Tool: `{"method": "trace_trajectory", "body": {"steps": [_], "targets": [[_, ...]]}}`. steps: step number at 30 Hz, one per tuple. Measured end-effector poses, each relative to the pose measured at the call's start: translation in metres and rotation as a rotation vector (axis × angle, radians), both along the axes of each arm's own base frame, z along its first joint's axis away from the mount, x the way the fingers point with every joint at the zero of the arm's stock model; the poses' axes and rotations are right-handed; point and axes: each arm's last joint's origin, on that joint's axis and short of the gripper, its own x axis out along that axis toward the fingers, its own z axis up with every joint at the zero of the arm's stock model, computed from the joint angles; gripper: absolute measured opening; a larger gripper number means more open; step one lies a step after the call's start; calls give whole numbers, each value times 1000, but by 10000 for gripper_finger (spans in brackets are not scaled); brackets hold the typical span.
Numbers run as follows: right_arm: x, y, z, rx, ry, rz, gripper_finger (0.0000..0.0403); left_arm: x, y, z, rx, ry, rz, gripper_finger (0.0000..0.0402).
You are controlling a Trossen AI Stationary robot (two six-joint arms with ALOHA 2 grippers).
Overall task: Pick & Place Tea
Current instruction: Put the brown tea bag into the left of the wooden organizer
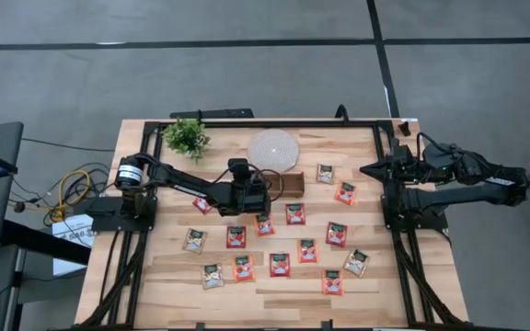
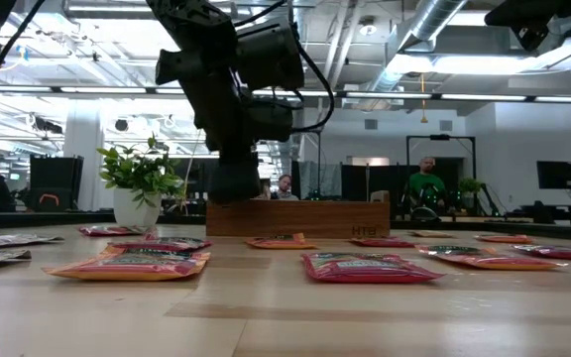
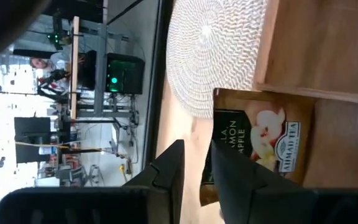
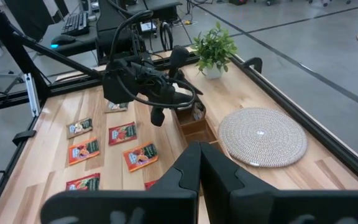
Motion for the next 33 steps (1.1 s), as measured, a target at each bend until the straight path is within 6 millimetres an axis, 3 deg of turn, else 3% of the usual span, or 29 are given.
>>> {"method": "trace_trajectory", "body": {"steps": [10, 17, 28, 33], "targets": [[0, 0, 0, 0, 0, 0, 0, 14, -1, 29, -7, -45, 8, 72], [0, 0, 0, 1, 0, 1, 0, 3, -3, 21, -212, -56, 69, 72], [0, 0, 0, 1, 0, 2, 0, -1, -2, 23, -163, -55, 104, 72], [0, 0, 0, 9, -1, 1, 0, -14, 0, 52, -108, -67, 101, 72]]}}
